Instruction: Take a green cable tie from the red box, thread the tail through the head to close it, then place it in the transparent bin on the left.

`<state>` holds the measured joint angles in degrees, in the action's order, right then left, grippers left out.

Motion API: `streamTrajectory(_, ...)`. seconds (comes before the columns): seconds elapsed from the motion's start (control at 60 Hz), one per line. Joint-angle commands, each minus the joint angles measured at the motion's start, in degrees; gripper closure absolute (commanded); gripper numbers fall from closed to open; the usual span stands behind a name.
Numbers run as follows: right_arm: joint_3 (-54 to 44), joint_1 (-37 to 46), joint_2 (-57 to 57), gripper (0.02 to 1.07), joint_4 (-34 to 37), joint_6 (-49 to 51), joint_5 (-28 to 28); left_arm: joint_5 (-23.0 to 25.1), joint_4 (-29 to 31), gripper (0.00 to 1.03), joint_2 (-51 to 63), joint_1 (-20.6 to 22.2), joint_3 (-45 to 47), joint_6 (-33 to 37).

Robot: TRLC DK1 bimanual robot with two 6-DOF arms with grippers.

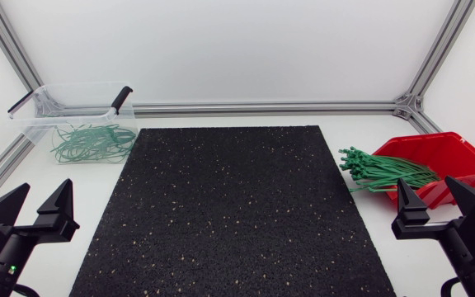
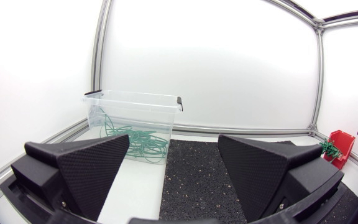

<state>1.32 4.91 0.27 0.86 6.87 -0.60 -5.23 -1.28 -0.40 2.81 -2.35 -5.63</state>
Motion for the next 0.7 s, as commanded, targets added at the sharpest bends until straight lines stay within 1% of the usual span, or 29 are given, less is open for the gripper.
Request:
streamTrajectory(0.0, -1.32, -0.42, -0.62, 0.05, -0.25, 0.07, 0.16, -0.39, 0.40, 0.04, -0.39, 0.36, 2.44, -1.05)
streamTrajectory(0.383, -0.36, -0.42, -0.62, 0.06, -0.07, 0.07, 0.16, -0.39, 0.40, 0.04, -0.39, 0.36, 2.44, -1.05)
streamTrajectory(0.517, 5.80, -0.51, -0.62, 0.06, 5.20, -1.16, 0.16, -0.39, 0.40, 0.04, -0.30, 0.27, 2.44, -1.05)
streamTrajectory(0.617, 11.25, -0.25, 0.08, 0.06, 7.49, -1.42, 0.25, -0.39, 0.40, 0.04, -0.39, 0.27, 2.44, -0.96)
streamTrajectory(0.683, 15.38, -0.34, 2.45, 0.06, 9.24, -1.42, 0.16, -0.39, 0.31, 0.04, -0.39, 0.27, 2.44, -1.05)
